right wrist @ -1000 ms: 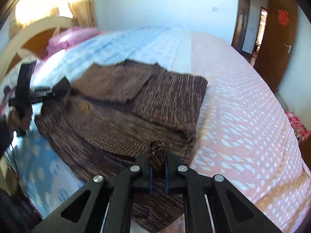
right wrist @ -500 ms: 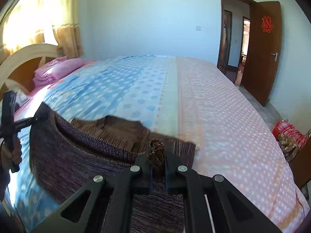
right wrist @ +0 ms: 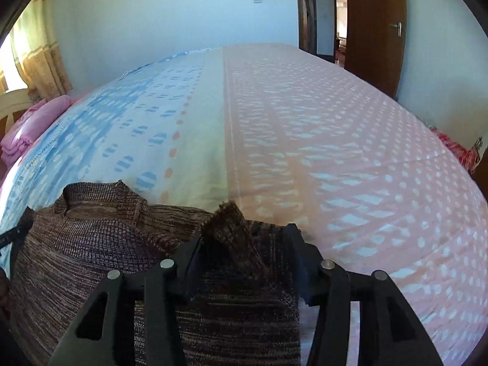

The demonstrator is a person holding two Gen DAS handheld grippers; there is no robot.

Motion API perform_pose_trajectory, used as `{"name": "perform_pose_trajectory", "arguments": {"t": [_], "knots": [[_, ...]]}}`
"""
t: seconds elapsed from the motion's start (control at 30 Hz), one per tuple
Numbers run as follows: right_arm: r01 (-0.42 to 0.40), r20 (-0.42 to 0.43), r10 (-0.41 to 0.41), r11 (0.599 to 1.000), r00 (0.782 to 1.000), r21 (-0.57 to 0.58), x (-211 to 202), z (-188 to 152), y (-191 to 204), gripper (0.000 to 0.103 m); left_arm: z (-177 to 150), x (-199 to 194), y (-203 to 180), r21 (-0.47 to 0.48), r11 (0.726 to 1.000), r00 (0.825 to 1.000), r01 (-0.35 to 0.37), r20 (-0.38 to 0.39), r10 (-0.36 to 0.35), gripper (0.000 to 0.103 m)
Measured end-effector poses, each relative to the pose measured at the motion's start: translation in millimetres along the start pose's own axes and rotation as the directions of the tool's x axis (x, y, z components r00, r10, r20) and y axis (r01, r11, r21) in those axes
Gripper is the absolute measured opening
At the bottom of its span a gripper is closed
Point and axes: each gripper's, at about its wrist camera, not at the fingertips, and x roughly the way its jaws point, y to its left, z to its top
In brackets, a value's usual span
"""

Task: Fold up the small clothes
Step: 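Open both tools and release the folded sweater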

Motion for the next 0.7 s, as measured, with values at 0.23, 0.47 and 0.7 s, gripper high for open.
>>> {"name": "perform_pose_trajectory", "arguments": {"t": [0.23, 0.47, 0.7], "knots": [[-0.053, 0.145, 0.026, 0.980, 0.989, 0.189, -87, -15, -48, 0.052, -7, -33, 11, -0.011, 1.000, 1.000, 0.010, 0.002, -0.010, 0.072], [-0.082, 0.059, 0.073, 0.981, 0.996, 0.175, -156, -99, -50, 0.052, -69, -102, 21, 0.005, 0.999, 0.999, 0.036, 0.040, -0.036, 0.076], [-0.124, -0.033, 0.133, 0.971, 0.991, 0.206, -153, -161, -33, 0.054, -123, -111, 21, -0.164, 0.975, 0.988, 0.152, 0.003, -0.153, 0.076]]}}
